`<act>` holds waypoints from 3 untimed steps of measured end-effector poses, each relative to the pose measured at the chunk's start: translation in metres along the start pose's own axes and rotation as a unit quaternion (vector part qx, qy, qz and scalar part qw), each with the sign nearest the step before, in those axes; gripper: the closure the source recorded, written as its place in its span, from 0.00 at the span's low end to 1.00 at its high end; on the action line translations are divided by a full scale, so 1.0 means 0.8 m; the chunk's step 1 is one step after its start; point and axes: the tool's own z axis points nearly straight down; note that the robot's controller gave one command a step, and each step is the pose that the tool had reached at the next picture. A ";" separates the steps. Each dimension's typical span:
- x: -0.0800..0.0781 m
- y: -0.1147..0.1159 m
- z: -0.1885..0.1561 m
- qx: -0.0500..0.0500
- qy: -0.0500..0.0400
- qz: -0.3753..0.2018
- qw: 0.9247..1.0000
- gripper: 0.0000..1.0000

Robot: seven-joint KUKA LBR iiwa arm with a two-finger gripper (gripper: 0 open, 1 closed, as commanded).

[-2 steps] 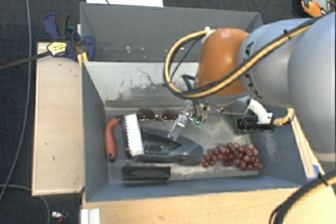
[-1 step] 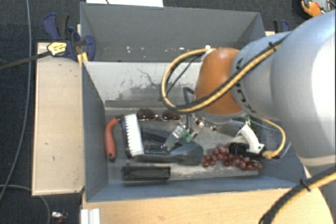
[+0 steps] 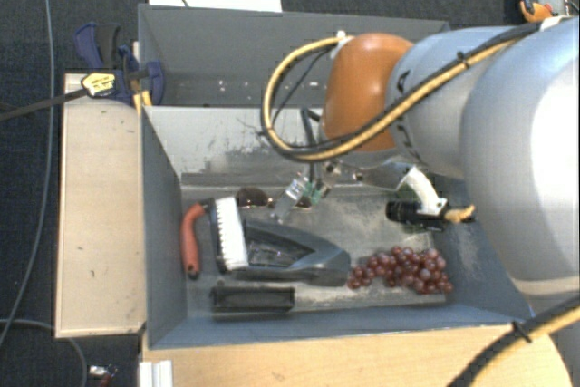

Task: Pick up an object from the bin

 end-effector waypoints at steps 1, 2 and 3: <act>0.041 -0.058 0.091 0.008 0.009 -0.016 1.000 0.00; 0.060 0.014 0.101 -0.005 -0.002 -0.087 0.996 1.00; 0.060 0.014 0.101 -0.005 -0.002 -0.087 0.996 1.00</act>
Offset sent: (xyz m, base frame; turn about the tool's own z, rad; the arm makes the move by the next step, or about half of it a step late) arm -0.0256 0.0400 -0.0836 -0.1770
